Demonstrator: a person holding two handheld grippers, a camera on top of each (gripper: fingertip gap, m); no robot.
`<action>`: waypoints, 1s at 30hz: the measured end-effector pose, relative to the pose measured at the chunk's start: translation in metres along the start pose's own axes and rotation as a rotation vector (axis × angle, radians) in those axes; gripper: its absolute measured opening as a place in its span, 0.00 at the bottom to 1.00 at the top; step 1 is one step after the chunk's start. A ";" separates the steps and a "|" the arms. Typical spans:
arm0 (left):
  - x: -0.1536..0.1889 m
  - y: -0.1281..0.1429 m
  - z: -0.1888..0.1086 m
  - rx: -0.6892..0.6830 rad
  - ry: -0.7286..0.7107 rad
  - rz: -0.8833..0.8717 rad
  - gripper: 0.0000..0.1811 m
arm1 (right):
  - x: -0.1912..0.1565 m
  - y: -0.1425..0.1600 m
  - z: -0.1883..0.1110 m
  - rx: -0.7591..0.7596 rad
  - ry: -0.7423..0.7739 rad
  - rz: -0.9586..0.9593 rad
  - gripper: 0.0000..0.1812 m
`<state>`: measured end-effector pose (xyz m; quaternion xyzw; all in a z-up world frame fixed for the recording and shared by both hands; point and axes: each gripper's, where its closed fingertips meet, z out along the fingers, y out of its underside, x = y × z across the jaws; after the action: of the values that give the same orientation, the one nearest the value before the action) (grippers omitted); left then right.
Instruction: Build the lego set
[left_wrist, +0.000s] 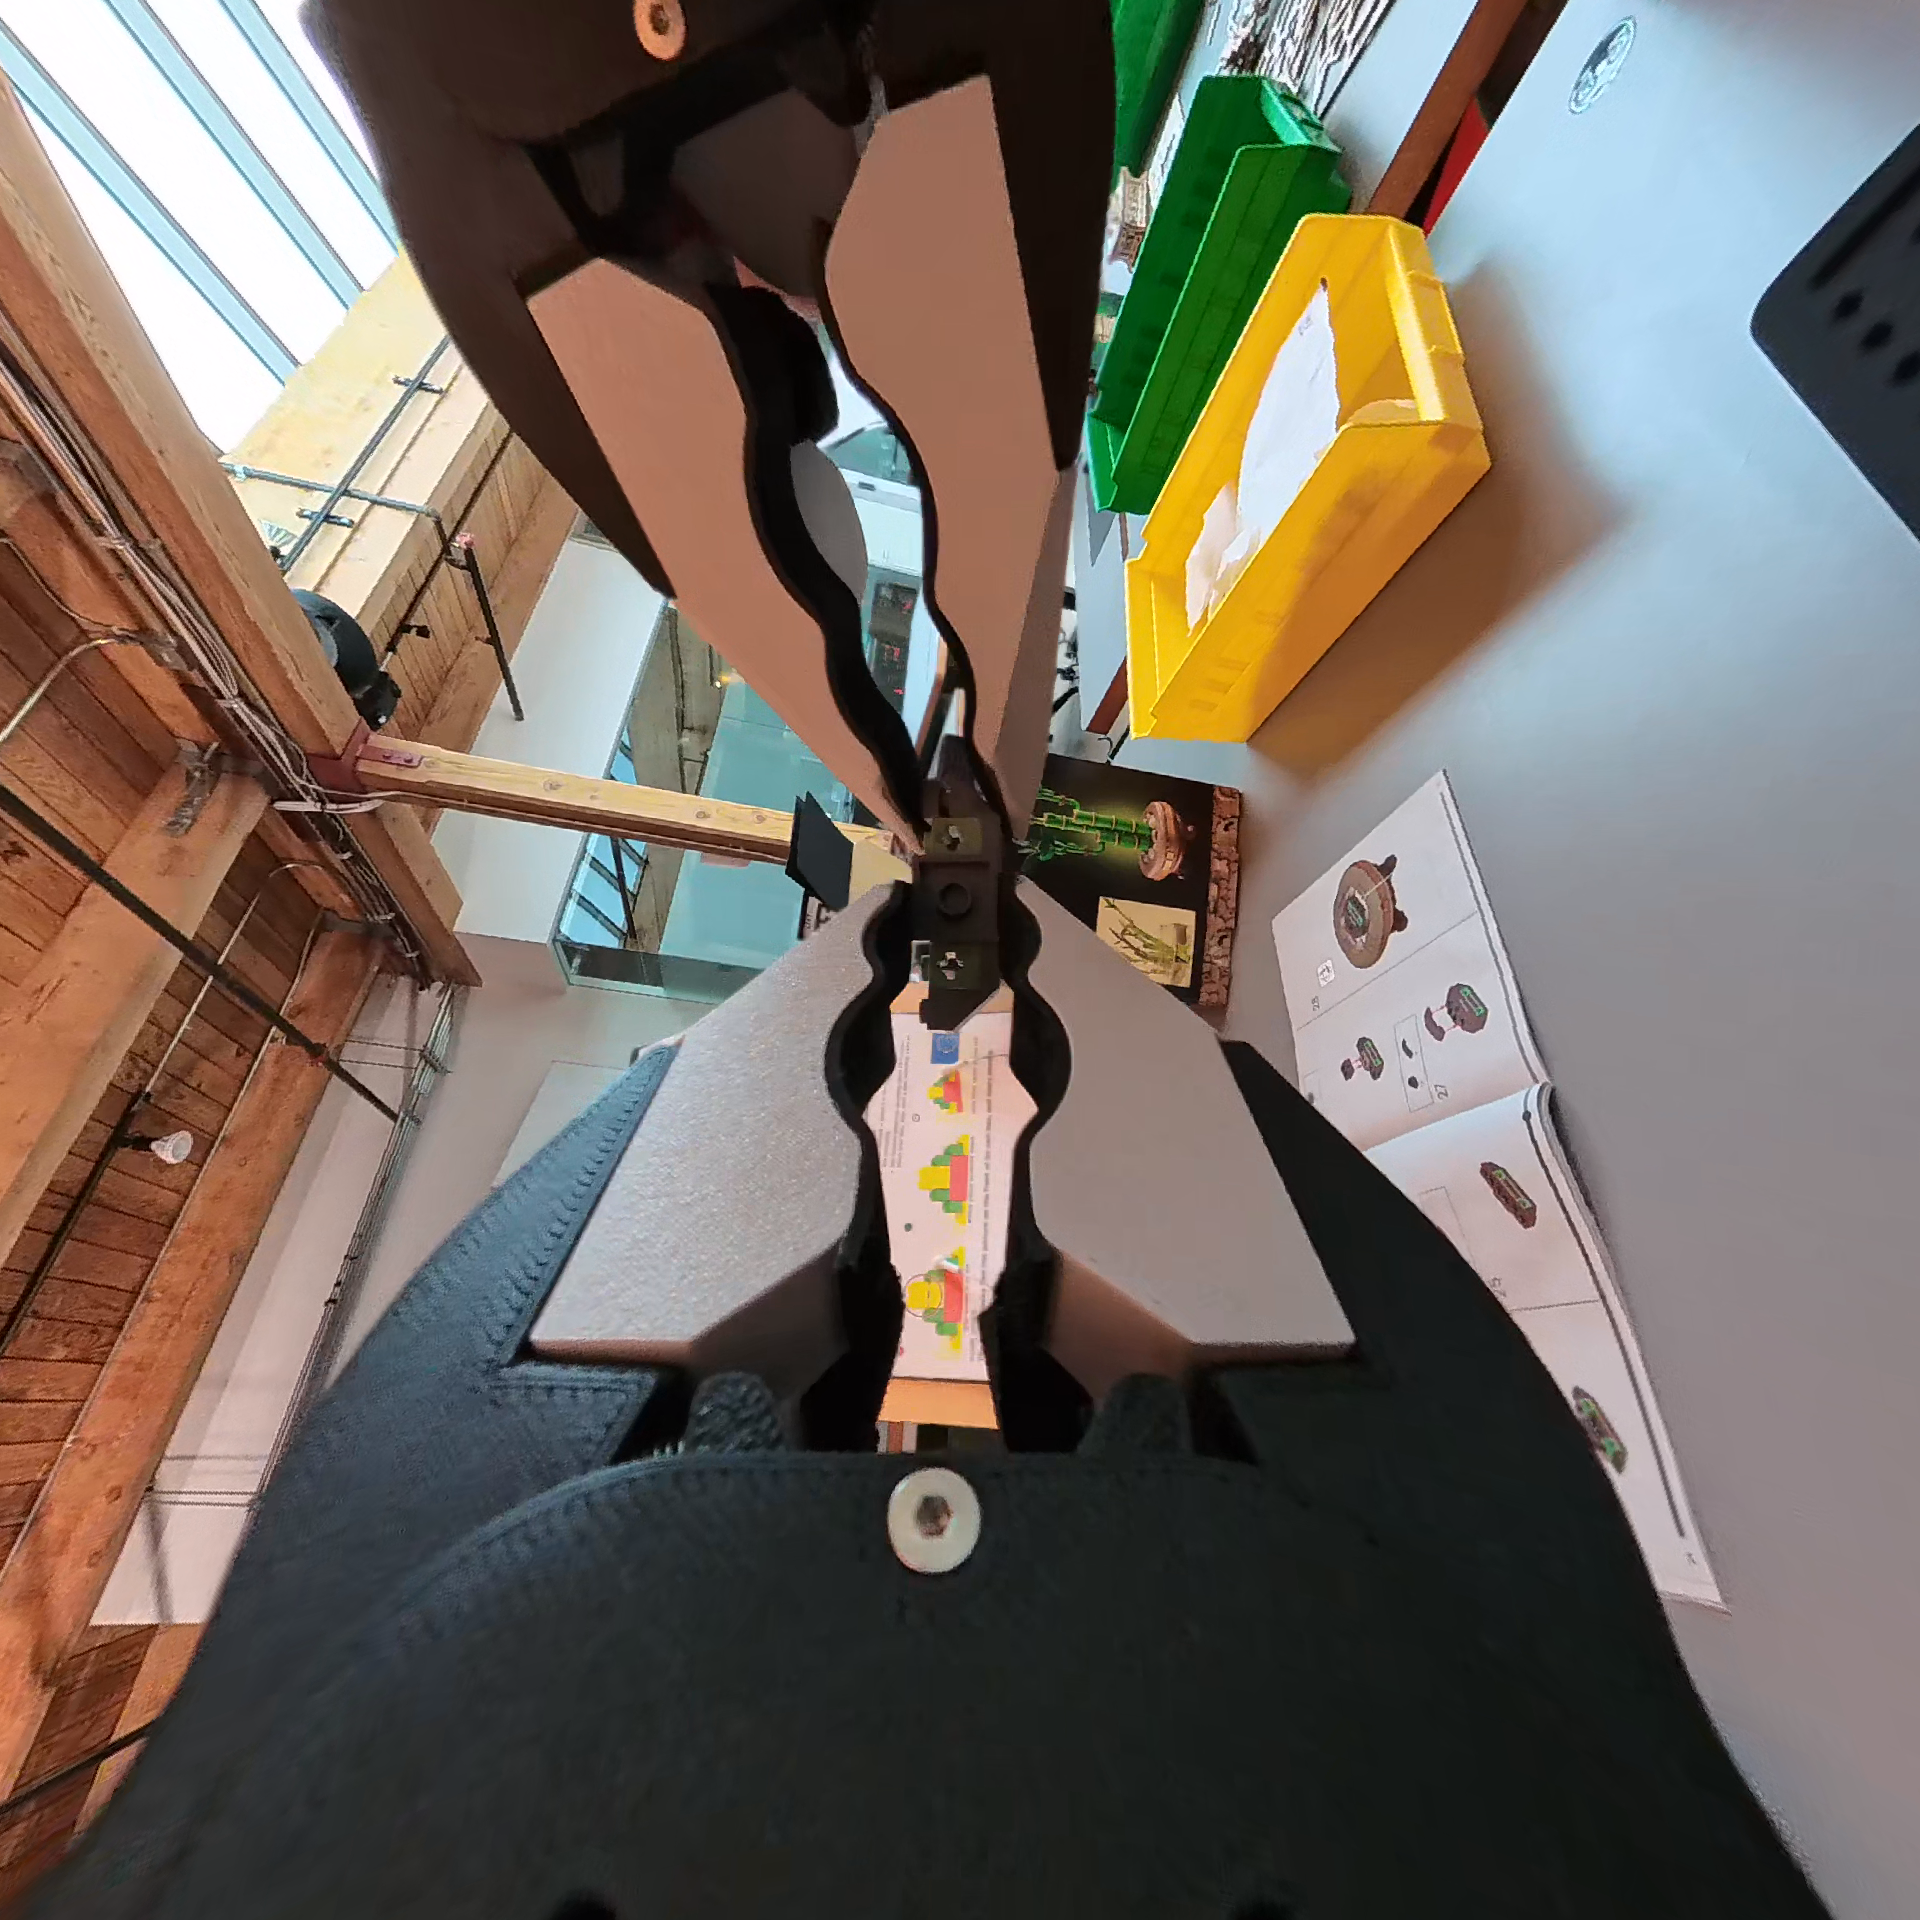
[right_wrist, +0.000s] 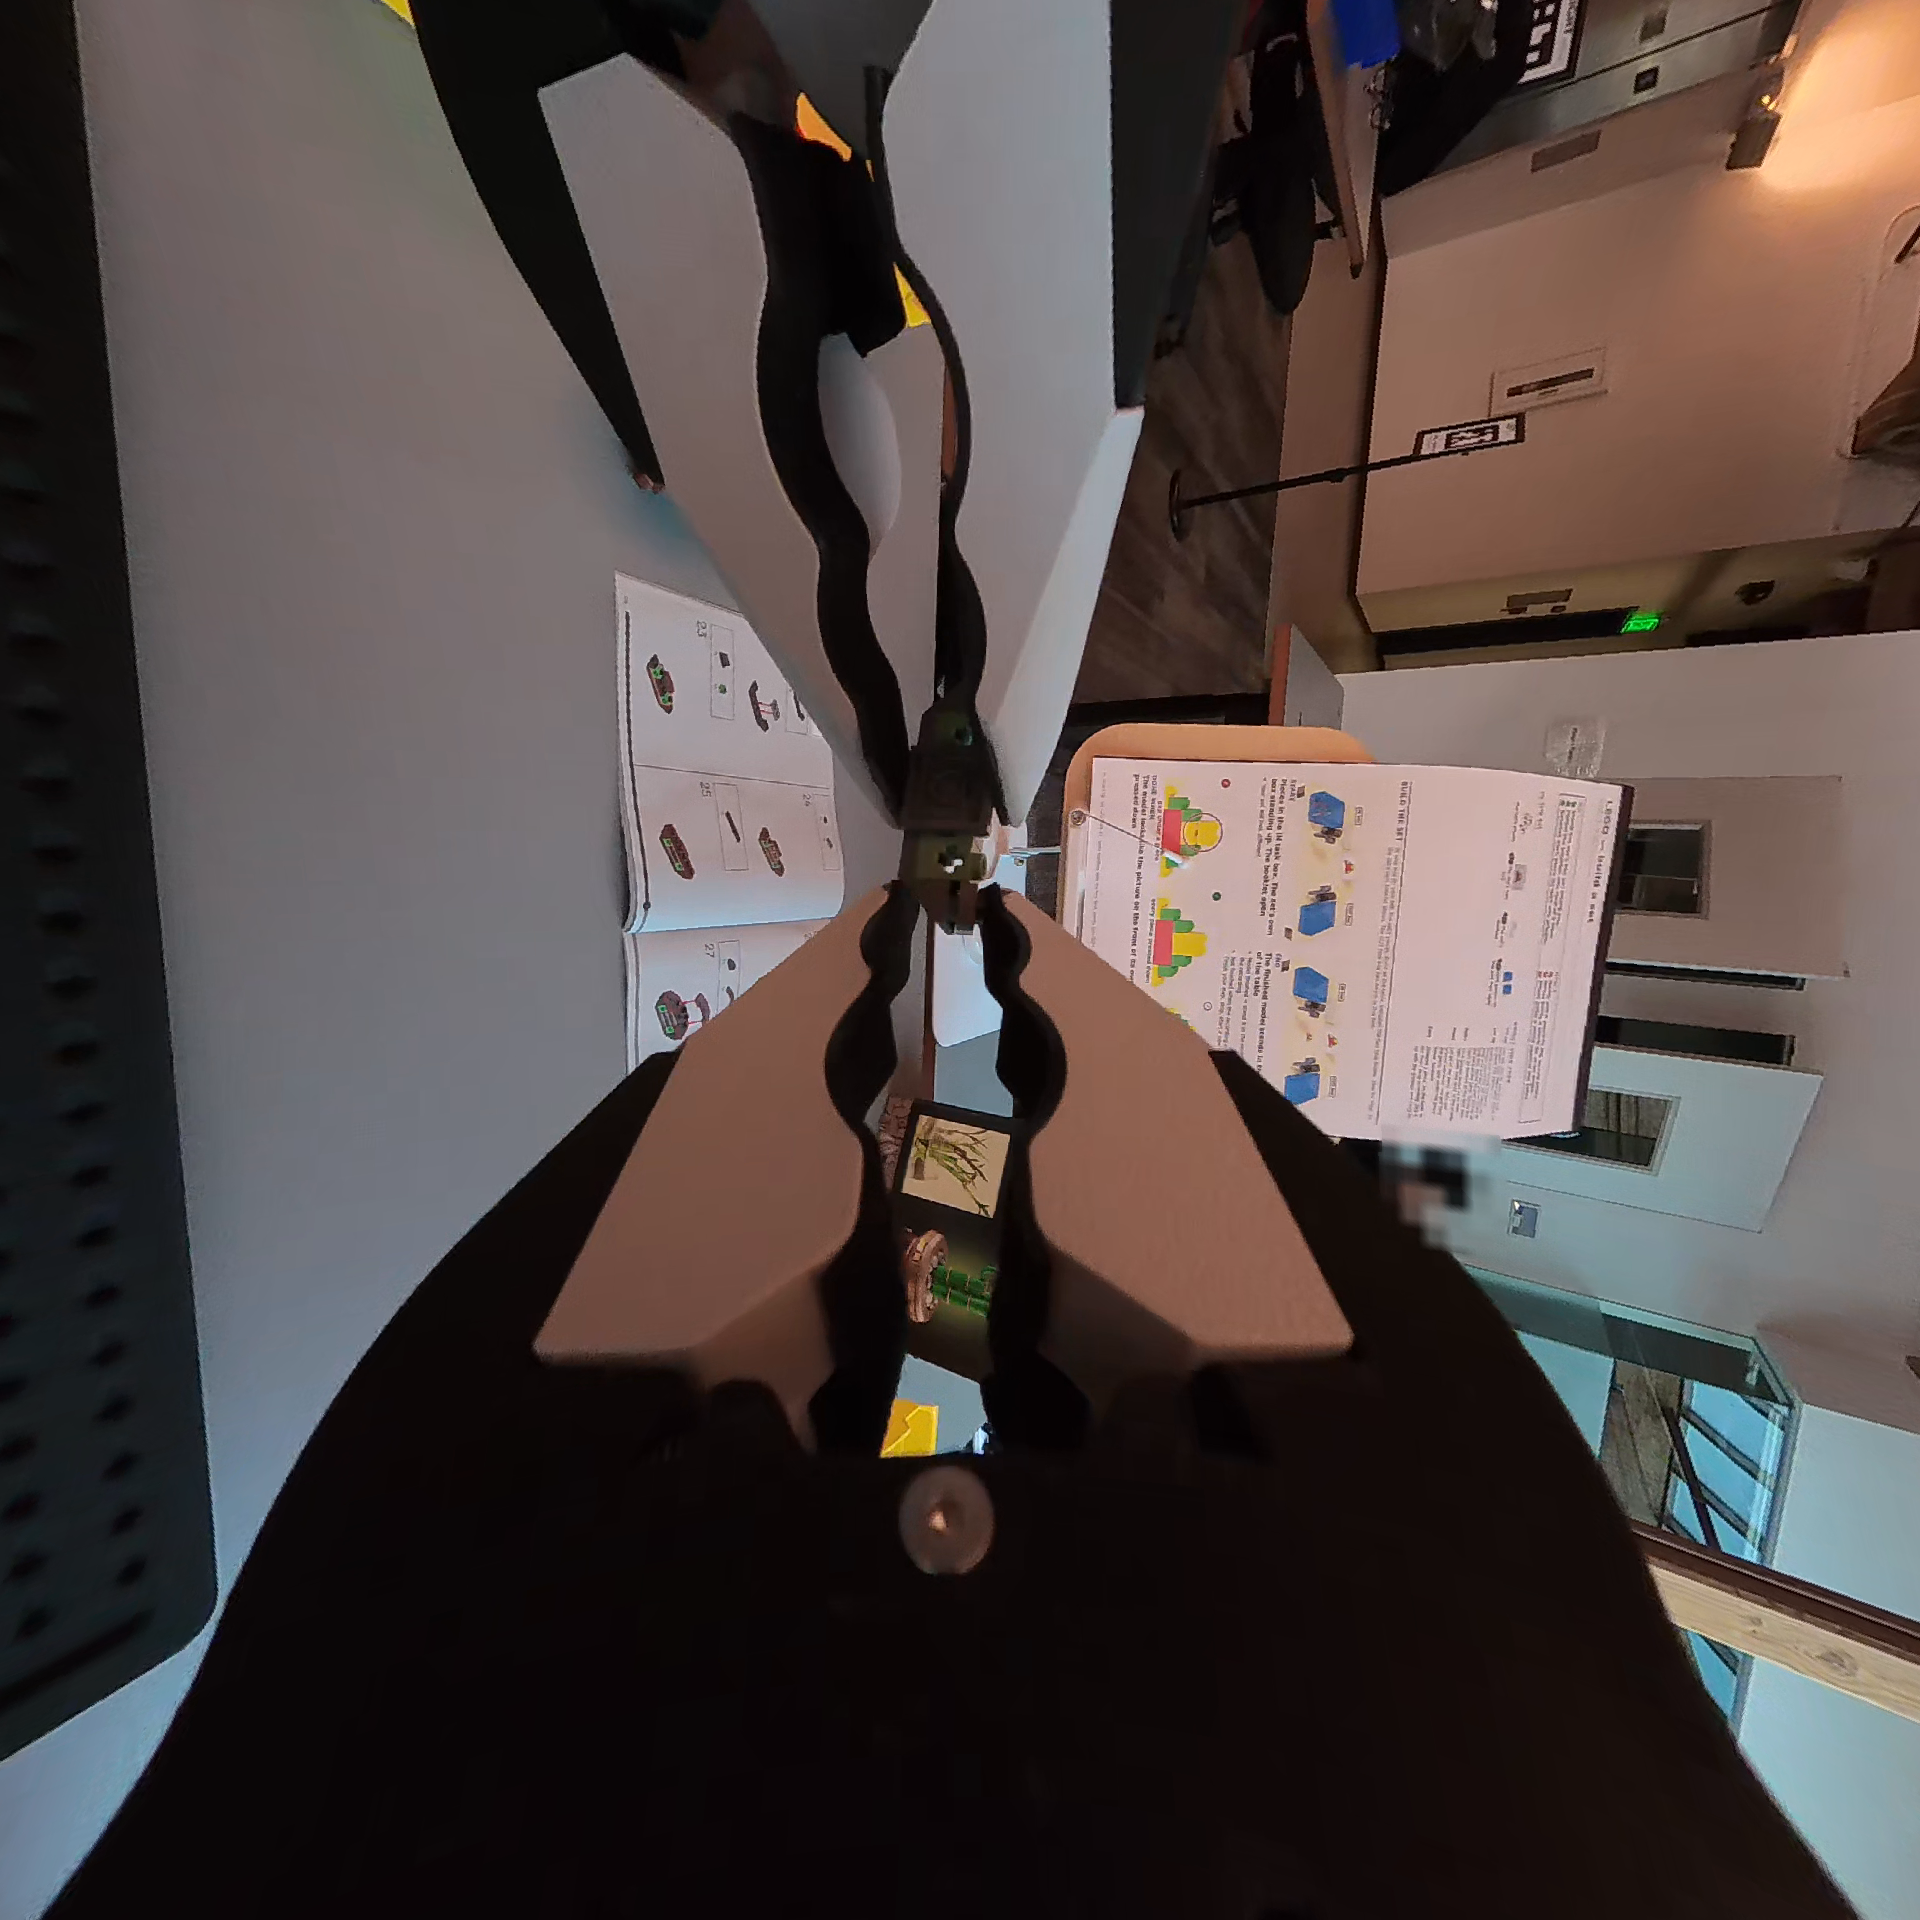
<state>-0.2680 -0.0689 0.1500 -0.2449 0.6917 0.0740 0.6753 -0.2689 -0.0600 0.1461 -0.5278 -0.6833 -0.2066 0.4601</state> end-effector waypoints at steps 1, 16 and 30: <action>0.001 0.001 0.000 -0.002 0.005 -0.003 0.08 | -0.001 0.001 0.001 0.000 -0.003 0.000 0.07; 0.007 0.009 0.006 -0.029 0.024 -0.025 0.08 | -0.003 0.005 0.010 -0.007 0.020 -0.001 0.07; 0.006 0.011 0.009 -0.046 0.034 -0.027 0.08 | -0.001 0.008 0.012 -0.008 0.049 0.008 0.08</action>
<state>-0.2648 -0.0569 0.1411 -0.2708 0.6979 0.0767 0.6586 -0.2664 -0.0484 0.1373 -0.5270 -0.6690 -0.2204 0.4756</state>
